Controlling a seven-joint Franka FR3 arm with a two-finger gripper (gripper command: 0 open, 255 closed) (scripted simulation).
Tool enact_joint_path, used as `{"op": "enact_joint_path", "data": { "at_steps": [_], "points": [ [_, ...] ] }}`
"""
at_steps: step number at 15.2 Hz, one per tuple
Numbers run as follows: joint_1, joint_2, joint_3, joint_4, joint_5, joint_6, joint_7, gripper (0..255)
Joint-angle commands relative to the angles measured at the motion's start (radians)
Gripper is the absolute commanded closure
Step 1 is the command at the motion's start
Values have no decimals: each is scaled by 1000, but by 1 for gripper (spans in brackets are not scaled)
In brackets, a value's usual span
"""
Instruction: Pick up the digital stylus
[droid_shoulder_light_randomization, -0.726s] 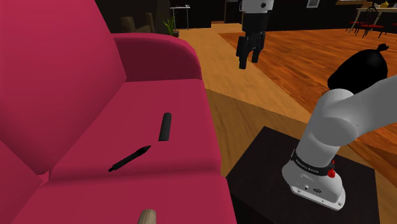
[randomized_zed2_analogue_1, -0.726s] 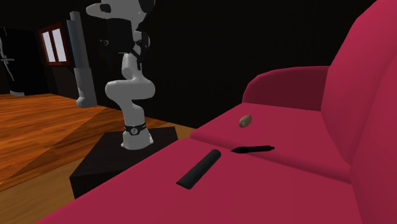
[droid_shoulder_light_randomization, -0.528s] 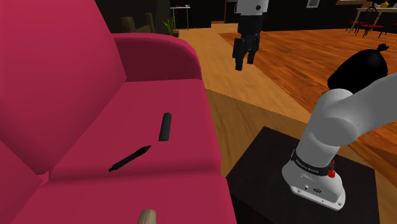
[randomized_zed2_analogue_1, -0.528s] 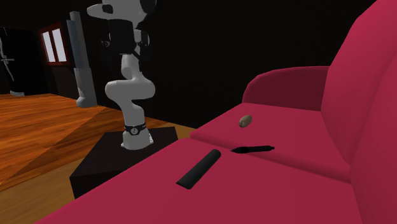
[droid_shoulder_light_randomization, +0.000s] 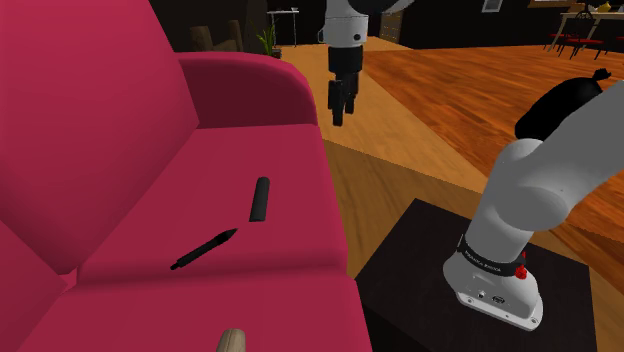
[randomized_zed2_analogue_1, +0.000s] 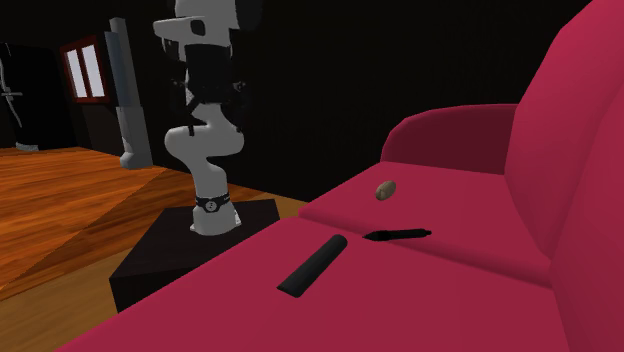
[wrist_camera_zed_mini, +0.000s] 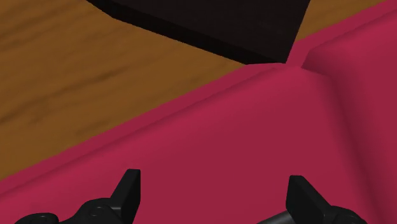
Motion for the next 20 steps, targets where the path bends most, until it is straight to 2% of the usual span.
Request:
{"op": "enact_joint_path", "data": {
  "at_steps": [1, 10, 20],
  "points": [
    [22, 73, 14, 33, 2, 37, -38, 0],
    [99, 375, 75, 216, -12, 141, -208, 0],
    [191, 683, 163, 461, -73, 184, -360, 0]
  ]
}}
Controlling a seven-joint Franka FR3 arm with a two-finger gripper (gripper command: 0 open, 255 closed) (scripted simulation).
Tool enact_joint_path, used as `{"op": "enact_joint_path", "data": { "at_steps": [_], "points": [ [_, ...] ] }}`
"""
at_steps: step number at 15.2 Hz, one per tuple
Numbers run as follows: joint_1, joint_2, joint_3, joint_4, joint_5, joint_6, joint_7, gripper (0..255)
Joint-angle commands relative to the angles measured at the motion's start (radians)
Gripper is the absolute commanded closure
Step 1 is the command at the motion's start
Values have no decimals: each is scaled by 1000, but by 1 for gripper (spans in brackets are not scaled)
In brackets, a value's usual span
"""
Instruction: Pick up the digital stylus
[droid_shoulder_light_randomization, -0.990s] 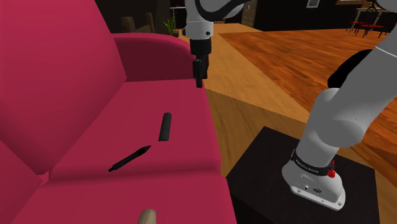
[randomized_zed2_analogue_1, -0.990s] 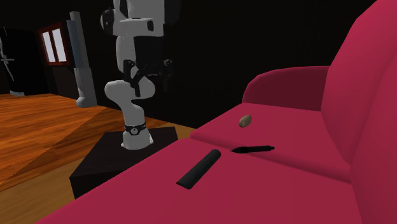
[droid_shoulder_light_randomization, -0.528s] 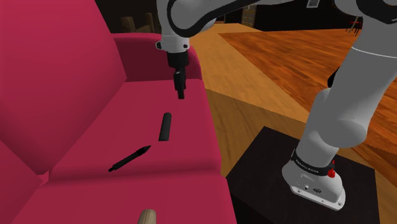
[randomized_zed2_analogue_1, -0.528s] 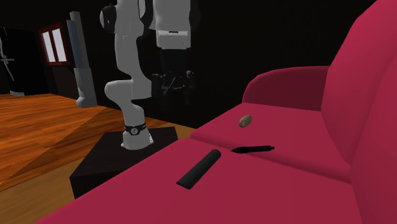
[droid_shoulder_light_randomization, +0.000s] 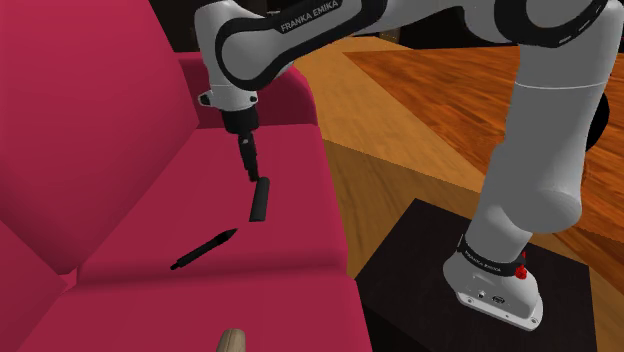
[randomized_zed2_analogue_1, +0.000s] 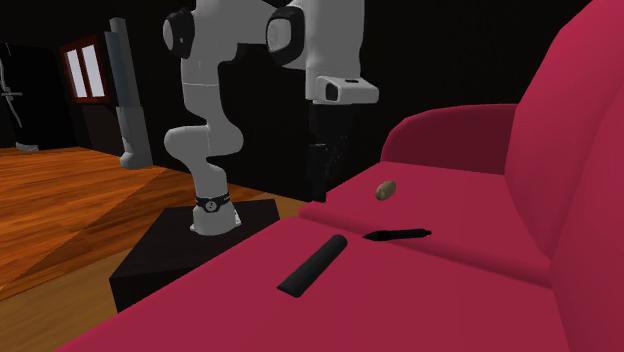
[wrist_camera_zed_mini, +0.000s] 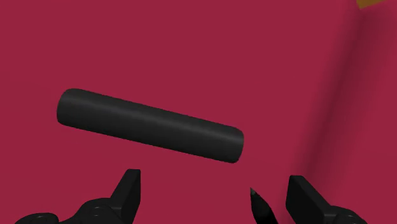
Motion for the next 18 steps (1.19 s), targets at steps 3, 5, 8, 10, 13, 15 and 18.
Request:
{"op": "enact_joint_path", "data": {
  "at_steps": [3, 5, 8, 10, 13, 15, 18],
  "points": [
    [44, 120, 35, 99, -36, 10, -56, 0],
    [68, 177, 51, 151, -55, 9, -83, 0],
    [107, 259, 74, 229, -86, 4, -124, 0],
    [135, 313, 88, 281, -107, -1, -152, 0],
    [180, 390, 108, 358, -138, -11, -194, 0],
    [186, 403, 109, 359, -144, -1, -199, 0],
    [186, 415, 107, 338, -148, 33, -197, 0]
  ]
}}
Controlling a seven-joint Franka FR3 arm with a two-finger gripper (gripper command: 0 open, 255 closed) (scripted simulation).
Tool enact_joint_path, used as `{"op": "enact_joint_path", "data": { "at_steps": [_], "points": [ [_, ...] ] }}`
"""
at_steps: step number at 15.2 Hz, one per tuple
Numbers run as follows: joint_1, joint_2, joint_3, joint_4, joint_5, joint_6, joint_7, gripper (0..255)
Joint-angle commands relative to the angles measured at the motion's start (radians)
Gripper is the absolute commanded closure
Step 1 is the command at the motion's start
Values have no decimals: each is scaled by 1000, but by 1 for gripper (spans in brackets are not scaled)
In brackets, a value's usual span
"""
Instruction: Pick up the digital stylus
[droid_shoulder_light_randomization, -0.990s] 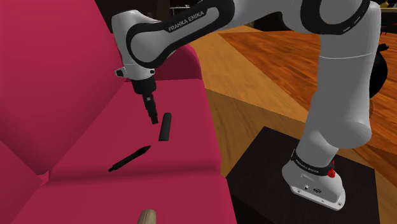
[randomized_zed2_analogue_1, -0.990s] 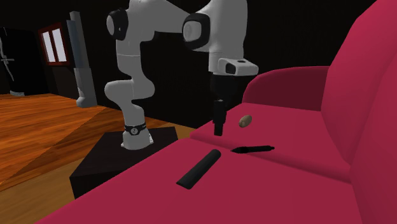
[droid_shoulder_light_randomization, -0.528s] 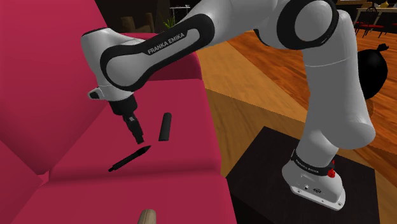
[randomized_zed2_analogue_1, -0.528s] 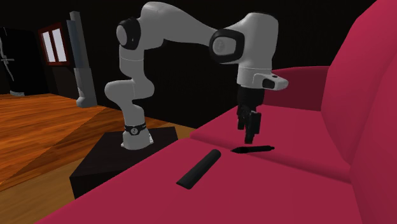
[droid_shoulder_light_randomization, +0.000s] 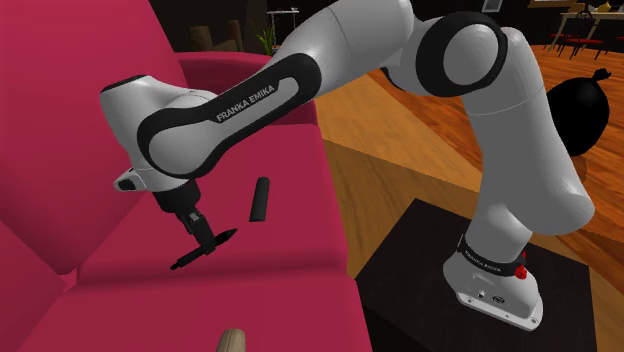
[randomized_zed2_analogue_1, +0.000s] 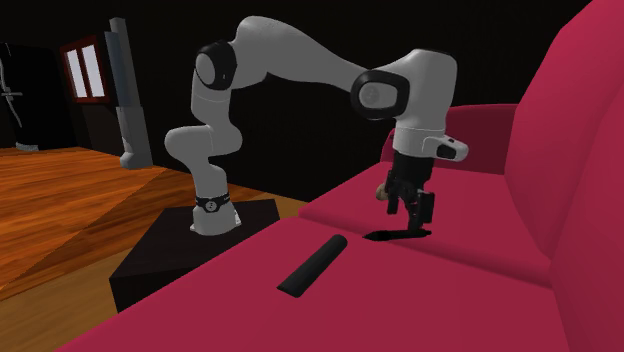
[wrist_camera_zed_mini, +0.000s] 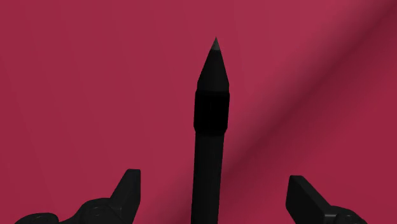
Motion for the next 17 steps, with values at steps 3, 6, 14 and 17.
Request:
{"op": "enact_joint_path", "data": {
  "at_steps": [3, 6, 14, 17],
  "points": [
    [1, 22, -4, -26, -8, 47, 2, 0],
    [1, 22, -4, -25, -7, 46, 2, 255],
    [1, 21, -4, -27, -7, 47, 2, 255],
    [0, 12, -2, -14, -4, 25, 0, 255]
  ]
}}
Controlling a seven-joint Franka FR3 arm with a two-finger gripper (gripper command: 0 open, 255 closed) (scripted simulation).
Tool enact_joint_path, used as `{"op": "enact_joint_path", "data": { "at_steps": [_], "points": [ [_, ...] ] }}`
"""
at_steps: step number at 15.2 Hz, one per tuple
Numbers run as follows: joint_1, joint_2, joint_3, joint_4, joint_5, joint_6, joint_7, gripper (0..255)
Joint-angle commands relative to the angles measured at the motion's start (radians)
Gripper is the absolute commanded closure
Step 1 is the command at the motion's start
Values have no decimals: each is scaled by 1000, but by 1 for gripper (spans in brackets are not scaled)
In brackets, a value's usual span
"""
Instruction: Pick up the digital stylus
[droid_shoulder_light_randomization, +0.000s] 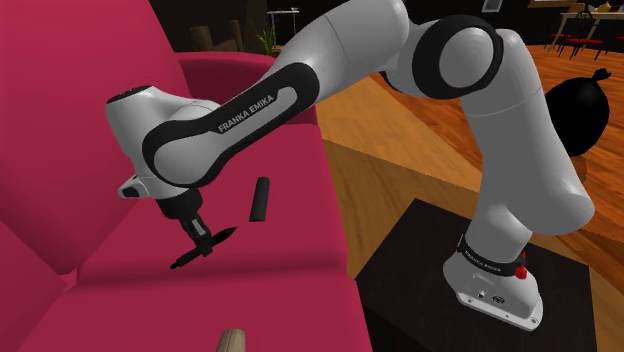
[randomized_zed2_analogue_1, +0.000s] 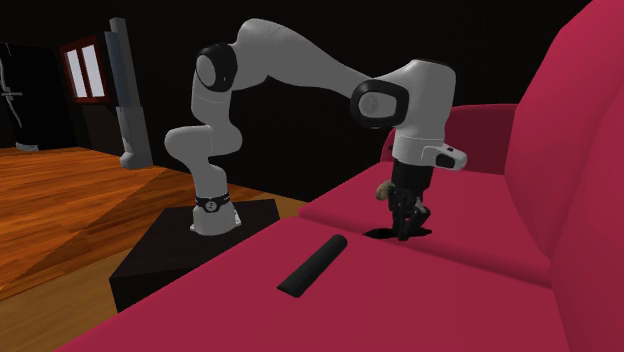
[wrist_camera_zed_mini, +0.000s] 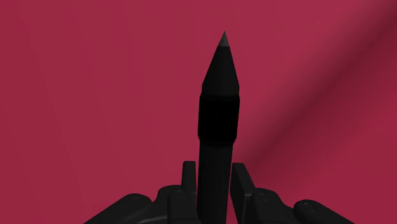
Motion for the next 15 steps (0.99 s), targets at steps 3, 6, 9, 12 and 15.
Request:
{"op": "enact_joint_path", "data": {
  "at_steps": [3, 6, 9, 12, 15],
  "points": [
    [0, -16, 4, 26, 6, -42, -3, 255],
    [0, -28, 6, 49, 10, -76, -5, 255],
    [1, -37, 9, 75, 14, -111, -7, 255],
    [2, -45, 10, 104, 17, -147, -8, 255],
    [3, -47, 11, 116, 18, -161, -9, 255]
  ]
}}
